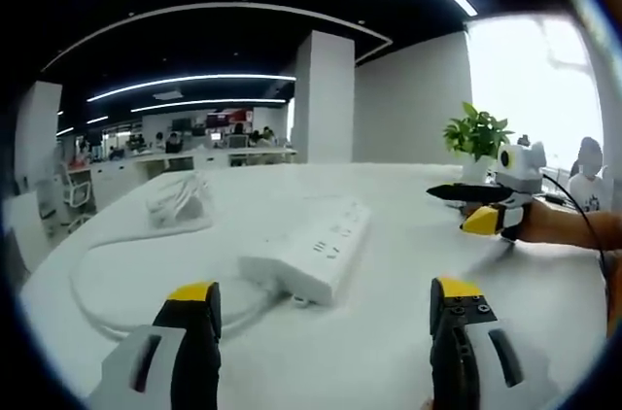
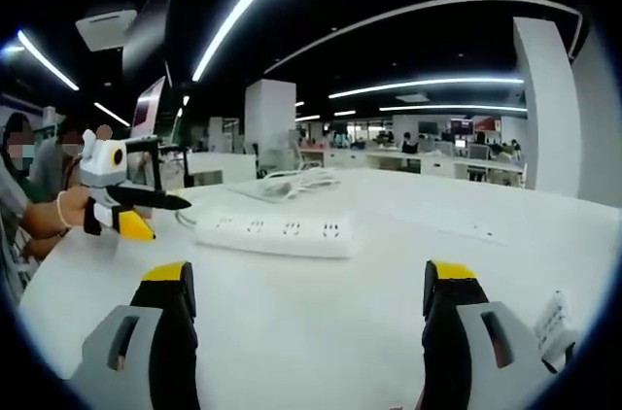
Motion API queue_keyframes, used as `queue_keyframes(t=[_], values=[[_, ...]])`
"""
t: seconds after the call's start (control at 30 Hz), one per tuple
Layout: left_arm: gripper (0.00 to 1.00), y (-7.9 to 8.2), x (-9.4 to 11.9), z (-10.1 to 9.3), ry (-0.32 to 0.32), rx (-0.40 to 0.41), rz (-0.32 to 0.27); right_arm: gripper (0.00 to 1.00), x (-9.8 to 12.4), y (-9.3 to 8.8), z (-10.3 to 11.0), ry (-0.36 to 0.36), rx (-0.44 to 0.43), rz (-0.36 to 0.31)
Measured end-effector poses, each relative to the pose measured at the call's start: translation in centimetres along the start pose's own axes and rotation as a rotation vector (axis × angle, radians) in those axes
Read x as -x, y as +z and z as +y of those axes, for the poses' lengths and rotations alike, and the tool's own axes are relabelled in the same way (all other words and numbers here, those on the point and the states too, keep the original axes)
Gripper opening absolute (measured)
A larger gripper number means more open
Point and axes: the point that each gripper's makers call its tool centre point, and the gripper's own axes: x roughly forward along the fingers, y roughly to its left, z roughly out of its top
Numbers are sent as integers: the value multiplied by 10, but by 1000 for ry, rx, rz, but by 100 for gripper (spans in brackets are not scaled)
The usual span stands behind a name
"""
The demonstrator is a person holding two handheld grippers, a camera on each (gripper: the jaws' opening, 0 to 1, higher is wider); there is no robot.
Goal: Straighten the power strip on the desk, plug the charger into it
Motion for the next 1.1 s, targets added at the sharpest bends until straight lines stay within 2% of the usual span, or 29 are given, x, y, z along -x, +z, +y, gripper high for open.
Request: queue_keyframes(t=[0.17, 0.57, 0.93, 1.0, 1.03, 1.1], values=[[90, 1, -4, 0, 4, 8, -3, 97, -9, -2, -1, 10, -13, 2], [90, -1, -7, 8, 27, 12, 6, 97, -19, 1, -4, 6, 26, 13], [90, -4, -13, 14, 47, 27, 9, 97, -32, -1, -7, 21, 12, 30], [89, -4, -14, 15, 48, 29, 10, 97, -35, -4, -5, 44, 21, 48], [89, -5, -14, 15, 48, 27, 13, 97, -37, -7, 2, 97, 12, 71], [89, -7, -15, 15, 49, 25, 19, 97, -42, -8, 1, 106, -8, 84]])
